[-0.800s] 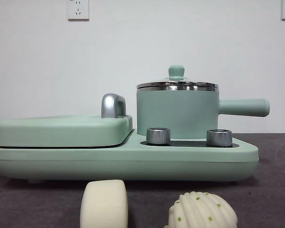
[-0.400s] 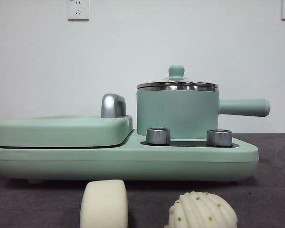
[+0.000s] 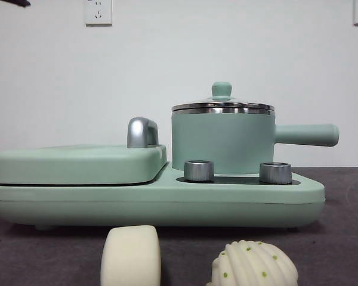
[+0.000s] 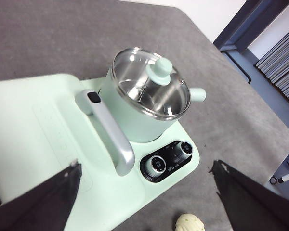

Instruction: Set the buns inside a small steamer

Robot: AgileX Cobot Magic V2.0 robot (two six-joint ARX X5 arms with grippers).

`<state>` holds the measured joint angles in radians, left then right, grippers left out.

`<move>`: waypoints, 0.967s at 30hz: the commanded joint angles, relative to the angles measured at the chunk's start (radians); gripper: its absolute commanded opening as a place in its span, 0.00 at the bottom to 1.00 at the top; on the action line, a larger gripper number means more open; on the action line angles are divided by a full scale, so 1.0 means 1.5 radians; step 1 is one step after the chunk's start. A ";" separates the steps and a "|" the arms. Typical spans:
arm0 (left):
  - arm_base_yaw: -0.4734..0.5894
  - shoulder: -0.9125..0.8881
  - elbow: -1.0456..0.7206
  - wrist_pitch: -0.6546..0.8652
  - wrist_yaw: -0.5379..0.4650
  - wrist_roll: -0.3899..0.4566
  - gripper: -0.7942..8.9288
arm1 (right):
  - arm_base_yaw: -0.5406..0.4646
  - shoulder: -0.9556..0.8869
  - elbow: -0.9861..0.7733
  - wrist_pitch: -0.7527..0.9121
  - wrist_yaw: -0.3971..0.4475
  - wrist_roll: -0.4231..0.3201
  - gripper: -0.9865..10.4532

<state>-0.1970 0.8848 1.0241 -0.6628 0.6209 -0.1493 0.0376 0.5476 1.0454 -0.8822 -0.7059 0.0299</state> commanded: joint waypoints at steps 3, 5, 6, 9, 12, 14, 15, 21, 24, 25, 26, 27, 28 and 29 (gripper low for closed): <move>-0.005 0.061 0.041 -0.003 0.003 -0.001 0.54 | 0.001 0.004 0.011 0.004 -0.001 -0.005 0.52; -0.012 0.098 0.072 -0.017 0.003 -0.001 0.54 | 0.001 0.004 0.011 0.004 -0.001 -0.005 0.52; -0.016 0.116 0.089 -0.025 0.003 0.000 0.54 | 0.001 0.004 0.011 0.005 -0.001 -0.005 0.52; -0.030 0.184 0.158 -0.055 0.002 0.011 0.54 | 0.001 0.004 0.011 0.004 -0.001 -0.005 0.52; -0.048 0.260 0.235 -0.080 -0.008 0.022 0.54 | 0.001 0.004 0.011 0.004 -0.001 -0.005 0.52; -0.064 0.316 0.295 -0.099 -0.026 0.027 0.54 | 0.001 0.004 0.011 0.004 -0.001 -0.005 0.52; -0.071 0.339 0.320 -0.109 -0.033 0.033 0.54 | 0.001 0.004 0.011 0.004 -0.001 -0.005 0.52; -0.124 0.501 0.506 -0.196 -0.112 0.064 0.54 | 0.001 0.004 0.011 0.004 -0.001 -0.003 0.52; -0.155 0.582 0.609 -0.255 -0.169 0.078 0.54 | 0.001 0.004 0.011 0.004 -0.001 -0.003 0.52; -0.166 0.616 0.653 -0.277 -0.187 0.080 0.54 | 0.001 0.004 0.011 0.004 -0.001 -0.003 0.52; -0.174 0.640 0.686 -0.293 -0.199 0.080 0.54 | 0.001 0.004 0.011 0.004 -0.001 -0.003 0.52; -0.183 0.664 0.719 -0.308 -0.209 0.080 0.54 | 0.001 0.004 0.011 0.004 -0.001 -0.003 0.52; -0.193 0.691 0.757 -0.326 -0.218 0.080 0.54 | 0.001 0.004 0.011 0.004 -0.001 -0.003 0.52; -0.204 0.715 0.790 -0.338 -0.225 0.080 0.54 | 0.001 0.004 0.011 0.004 -0.001 -0.003 0.52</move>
<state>-0.4866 1.9137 2.1315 -1.1641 0.2916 -0.0441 0.0376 0.5476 1.0454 -0.8822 -0.7055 0.0299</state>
